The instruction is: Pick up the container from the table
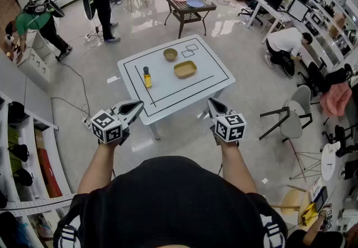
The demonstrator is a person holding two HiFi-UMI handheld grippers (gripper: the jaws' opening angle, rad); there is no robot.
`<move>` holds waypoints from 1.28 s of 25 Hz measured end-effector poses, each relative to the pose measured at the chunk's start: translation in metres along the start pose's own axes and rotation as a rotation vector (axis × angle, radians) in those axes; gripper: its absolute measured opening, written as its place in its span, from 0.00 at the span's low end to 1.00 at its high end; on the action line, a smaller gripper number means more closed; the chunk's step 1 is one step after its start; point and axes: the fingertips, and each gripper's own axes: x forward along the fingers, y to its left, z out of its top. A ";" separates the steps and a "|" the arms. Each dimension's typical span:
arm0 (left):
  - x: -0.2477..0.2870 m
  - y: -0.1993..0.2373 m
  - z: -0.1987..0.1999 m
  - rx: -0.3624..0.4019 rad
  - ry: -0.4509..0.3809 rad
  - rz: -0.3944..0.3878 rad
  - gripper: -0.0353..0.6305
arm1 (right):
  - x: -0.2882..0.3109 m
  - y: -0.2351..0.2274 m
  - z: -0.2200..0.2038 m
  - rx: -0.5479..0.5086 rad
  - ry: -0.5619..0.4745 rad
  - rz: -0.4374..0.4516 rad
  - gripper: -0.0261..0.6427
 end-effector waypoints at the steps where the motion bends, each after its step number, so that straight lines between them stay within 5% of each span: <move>1: -0.003 0.004 -0.003 -0.002 0.003 -0.003 0.06 | 0.003 0.004 0.001 -0.001 -0.003 -0.002 0.06; 16: -0.044 0.030 -0.017 -0.006 0.019 -0.050 0.06 | 0.019 0.055 -0.009 0.010 0.005 -0.043 0.07; 32: -0.025 0.037 -0.028 -0.005 0.048 -0.093 0.06 | 0.028 0.041 -0.005 0.024 -0.003 -0.072 0.07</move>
